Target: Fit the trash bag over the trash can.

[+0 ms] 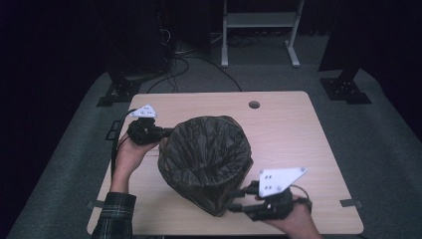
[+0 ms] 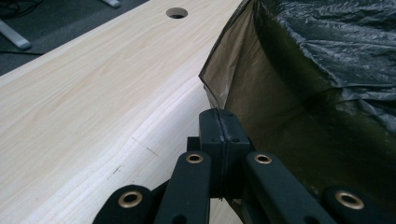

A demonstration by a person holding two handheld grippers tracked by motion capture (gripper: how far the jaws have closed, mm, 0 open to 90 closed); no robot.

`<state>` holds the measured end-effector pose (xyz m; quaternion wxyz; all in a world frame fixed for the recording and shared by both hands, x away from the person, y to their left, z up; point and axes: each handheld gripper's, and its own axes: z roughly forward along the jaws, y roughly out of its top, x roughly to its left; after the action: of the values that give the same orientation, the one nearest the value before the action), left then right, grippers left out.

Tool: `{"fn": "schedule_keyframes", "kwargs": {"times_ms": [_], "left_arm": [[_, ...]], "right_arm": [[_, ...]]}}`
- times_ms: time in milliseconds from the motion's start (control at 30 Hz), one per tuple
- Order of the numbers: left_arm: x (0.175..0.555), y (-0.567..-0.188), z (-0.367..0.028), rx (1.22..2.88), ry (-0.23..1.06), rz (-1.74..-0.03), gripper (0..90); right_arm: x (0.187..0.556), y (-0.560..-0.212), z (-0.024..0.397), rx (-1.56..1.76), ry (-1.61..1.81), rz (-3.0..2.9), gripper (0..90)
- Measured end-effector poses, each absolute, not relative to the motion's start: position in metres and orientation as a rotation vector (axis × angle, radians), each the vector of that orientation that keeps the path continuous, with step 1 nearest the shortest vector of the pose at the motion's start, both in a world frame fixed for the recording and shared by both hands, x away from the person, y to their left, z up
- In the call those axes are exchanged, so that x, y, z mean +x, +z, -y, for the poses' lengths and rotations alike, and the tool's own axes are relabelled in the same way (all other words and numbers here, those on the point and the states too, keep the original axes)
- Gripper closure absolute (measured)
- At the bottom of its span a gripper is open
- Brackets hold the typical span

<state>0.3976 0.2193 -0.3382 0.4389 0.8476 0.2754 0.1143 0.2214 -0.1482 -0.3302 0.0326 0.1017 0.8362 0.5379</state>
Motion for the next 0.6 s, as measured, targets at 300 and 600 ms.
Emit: {"fn": "schedule_keyframes", "kwargs": {"times_ms": [300, 600], "left_arm": [[0.398, -0.337, -0.222, 2.097, 0.290, -0.688, 89.9], [0.400, -0.339, -0.220, 2.101, 0.282, -0.684, 89.9]], "right_arm": [[0.312, -0.278, 0.182, 0.629, 1.615, -2.297, 61.8], [0.396, -0.303, 0.174, 0.829, 1.515, -2.282, 57.8]]}}
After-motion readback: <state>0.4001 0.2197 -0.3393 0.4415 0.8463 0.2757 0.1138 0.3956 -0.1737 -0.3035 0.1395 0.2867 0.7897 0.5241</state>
